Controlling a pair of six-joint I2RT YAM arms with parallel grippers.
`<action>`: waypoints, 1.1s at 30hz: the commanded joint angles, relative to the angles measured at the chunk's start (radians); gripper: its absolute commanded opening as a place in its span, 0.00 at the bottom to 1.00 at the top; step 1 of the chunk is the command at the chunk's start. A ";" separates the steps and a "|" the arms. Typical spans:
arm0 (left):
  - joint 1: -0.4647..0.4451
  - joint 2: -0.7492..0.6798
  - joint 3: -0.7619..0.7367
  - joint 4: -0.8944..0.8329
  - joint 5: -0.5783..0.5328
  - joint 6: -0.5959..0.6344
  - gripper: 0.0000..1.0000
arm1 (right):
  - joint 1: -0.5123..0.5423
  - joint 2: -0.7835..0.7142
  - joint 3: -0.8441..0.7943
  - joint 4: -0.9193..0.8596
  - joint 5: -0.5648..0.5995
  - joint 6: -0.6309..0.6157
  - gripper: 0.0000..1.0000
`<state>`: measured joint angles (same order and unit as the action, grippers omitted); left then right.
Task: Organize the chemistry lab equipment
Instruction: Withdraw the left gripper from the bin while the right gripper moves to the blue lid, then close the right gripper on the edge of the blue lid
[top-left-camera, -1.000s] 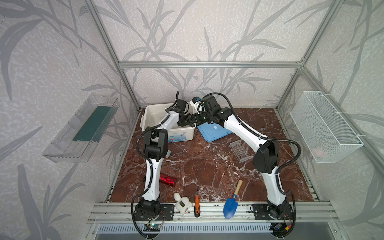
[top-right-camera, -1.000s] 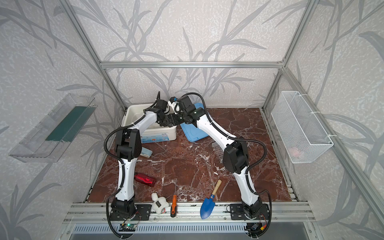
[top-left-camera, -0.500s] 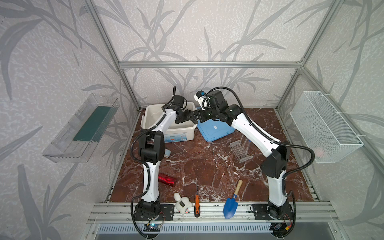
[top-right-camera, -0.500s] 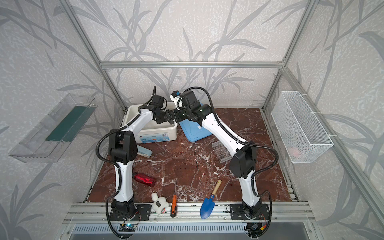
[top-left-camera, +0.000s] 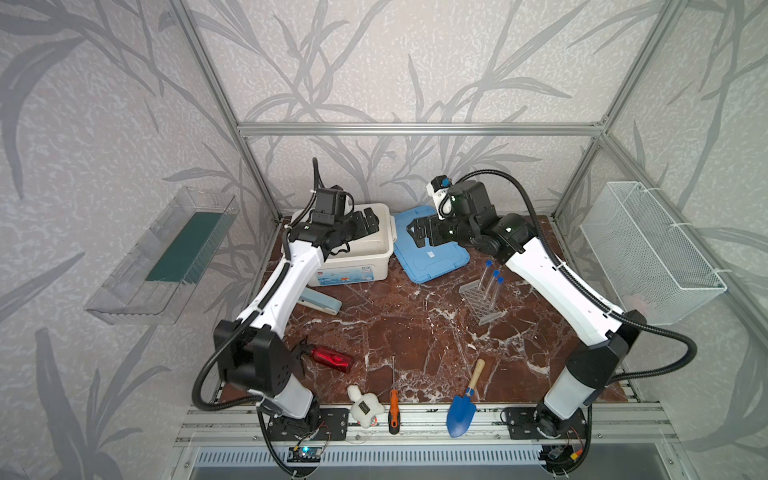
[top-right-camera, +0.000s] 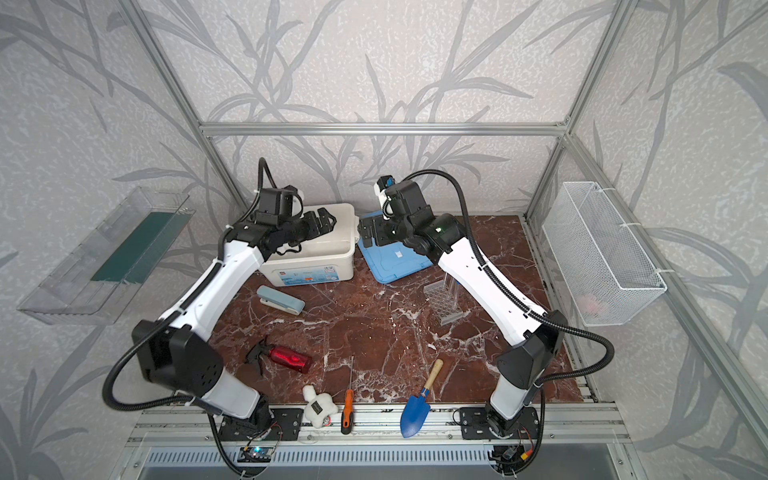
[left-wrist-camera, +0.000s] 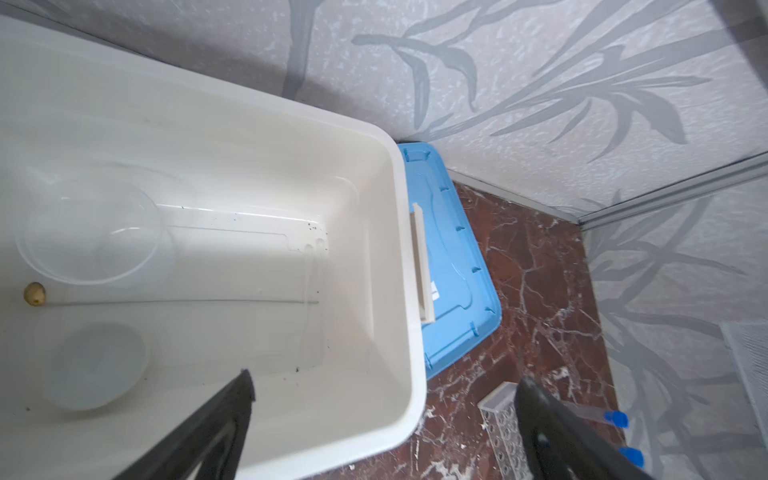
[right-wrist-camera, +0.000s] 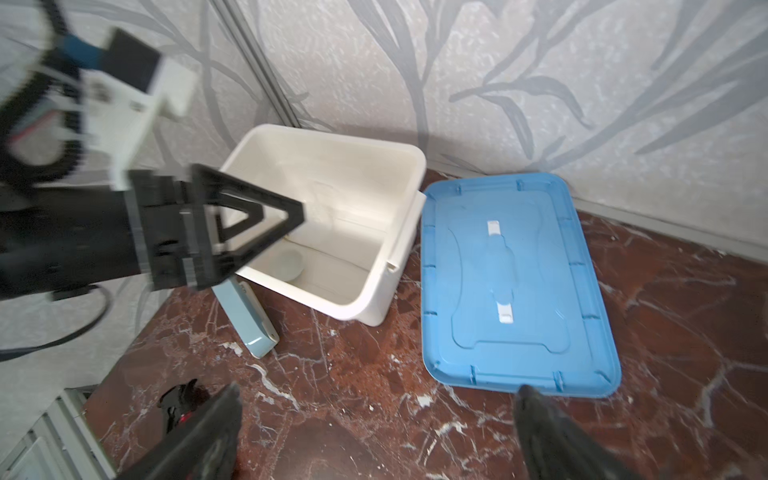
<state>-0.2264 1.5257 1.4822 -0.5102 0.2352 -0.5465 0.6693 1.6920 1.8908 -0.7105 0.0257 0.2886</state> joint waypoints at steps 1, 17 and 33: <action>-0.018 -0.121 -0.124 0.113 0.102 -0.078 0.99 | -0.053 -0.004 -0.022 -0.058 0.083 0.032 0.97; -0.309 -0.338 -0.430 0.227 0.081 -0.173 0.99 | -0.177 0.444 0.288 -0.347 0.264 0.063 0.74; -0.422 -0.227 -0.433 0.247 0.038 -0.165 0.99 | -0.276 0.817 0.595 -0.433 0.223 0.084 0.67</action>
<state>-0.6201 1.2839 1.0313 -0.2573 0.3119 -0.7322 0.4053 2.4889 2.4653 -1.1194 0.2428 0.3599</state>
